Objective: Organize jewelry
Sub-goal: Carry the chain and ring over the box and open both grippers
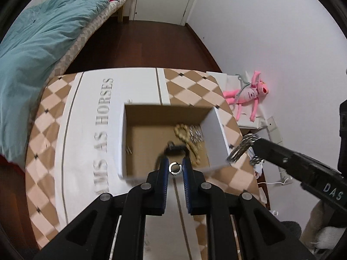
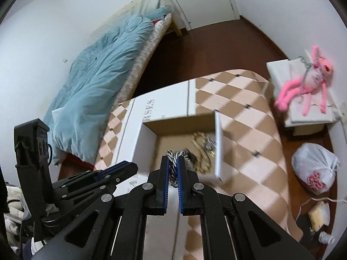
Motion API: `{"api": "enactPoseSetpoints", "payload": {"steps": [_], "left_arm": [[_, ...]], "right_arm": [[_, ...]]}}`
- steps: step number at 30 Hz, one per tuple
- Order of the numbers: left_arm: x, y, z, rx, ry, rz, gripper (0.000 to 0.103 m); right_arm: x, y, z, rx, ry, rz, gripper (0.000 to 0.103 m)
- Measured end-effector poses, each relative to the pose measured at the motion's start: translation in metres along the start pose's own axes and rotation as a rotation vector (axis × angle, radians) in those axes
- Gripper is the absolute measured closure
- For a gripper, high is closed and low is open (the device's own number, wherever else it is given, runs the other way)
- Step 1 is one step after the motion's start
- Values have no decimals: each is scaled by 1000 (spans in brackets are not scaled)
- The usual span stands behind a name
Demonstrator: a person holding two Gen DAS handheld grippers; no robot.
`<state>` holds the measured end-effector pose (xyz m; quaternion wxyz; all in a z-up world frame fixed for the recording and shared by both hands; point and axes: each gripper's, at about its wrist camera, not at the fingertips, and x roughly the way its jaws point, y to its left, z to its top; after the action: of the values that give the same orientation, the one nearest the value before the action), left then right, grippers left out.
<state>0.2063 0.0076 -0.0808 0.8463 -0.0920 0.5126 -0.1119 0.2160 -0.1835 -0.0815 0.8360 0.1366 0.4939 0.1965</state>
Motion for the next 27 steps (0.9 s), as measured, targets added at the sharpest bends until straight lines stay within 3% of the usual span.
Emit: {"api": "enactPoseSetpoints", "payload": {"steps": [11,12,15,18,20,22,24,26,27], "left_arm": [[35,41,51,-98,108,23,91],[35,44,53,-106,109,29,87],[32,52,57,-120,93,75,36],[23,59,59,-127,67,117,33],[21,63,59,-130,70,146,26],[19,66,58,-130,67,173,9],[16,65,53,-117,54,215,9],[15,64,47,-106,44,249,8],[15,63,43,-99,40,269,8]], "right_arm": [[85,4,58,26,184,35,95],[93,3,61,43,210,36,95],[103,-2,66,61,237,5,95],[103,-5,69,63,238,-10,93],[99,-6,69,54,233,-37,79],[94,-6,69,43,224,-60,68],[85,-6,66,24,204,-111,57],[78,-6,62,0,187,-173,30],[73,-5,58,-20,174,-227,24]]}}
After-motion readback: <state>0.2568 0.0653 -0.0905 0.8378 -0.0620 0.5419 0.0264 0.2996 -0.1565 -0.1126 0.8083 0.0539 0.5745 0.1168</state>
